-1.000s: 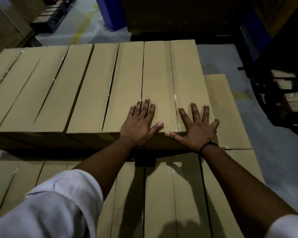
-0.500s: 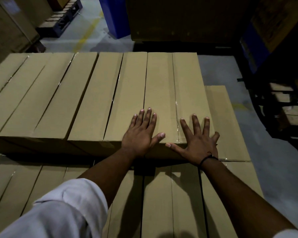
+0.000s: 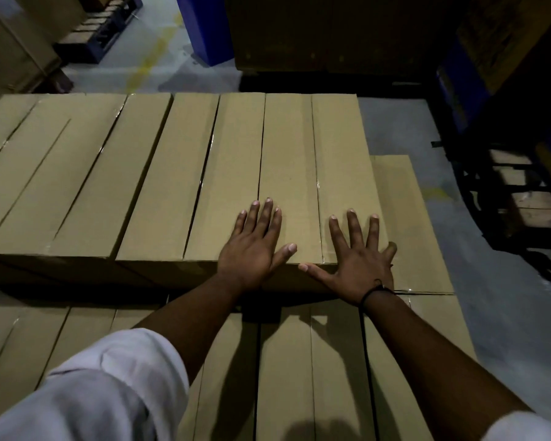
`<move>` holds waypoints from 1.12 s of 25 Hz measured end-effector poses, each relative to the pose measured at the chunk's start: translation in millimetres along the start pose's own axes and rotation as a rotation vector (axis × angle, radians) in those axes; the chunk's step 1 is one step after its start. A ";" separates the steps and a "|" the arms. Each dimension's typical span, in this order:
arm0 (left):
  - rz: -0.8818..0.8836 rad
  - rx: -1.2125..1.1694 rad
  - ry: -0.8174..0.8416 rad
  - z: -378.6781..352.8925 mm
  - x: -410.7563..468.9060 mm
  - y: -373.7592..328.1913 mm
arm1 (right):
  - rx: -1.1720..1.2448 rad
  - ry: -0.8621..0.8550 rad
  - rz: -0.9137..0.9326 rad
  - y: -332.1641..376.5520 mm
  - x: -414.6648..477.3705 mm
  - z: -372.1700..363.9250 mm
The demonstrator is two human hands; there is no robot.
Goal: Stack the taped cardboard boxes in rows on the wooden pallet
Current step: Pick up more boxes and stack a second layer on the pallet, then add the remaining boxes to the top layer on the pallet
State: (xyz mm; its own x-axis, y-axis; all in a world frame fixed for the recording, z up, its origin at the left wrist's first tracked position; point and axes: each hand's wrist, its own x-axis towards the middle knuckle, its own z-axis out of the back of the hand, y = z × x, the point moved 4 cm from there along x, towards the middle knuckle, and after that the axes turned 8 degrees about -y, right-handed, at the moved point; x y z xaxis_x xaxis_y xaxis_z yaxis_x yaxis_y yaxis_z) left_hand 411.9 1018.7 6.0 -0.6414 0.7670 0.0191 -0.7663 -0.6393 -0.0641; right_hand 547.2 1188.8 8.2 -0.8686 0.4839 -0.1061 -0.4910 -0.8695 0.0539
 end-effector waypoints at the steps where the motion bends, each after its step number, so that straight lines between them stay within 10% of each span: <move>1: 0.000 -0.002 0.000 -0.3 0.3 -0.3 | -0.011 -0.001 0.001 -0.5 0.1 0.0; 18: 0.105 0.035 0.196 42.9 -27.3 -23.8 | 0.298 0.172 -0.048 -2.2 -115.6 73.1; 28: -0.199 -0.183 0.159 112.1 -246.9 -264.1 | 0.402 -0.099 -0.423 -113.7 -380.8 161.4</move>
State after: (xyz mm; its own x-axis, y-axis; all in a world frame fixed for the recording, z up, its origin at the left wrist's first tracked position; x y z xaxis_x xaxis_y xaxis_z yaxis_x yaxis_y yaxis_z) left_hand 768.5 991.9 130.1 -0.4548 0.8842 -0.1061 -0.8475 -0.4664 -0.2534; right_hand 923.1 1119.3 202.8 -0.5841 0.8045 -0.1080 -0.7661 -0.5023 0.4010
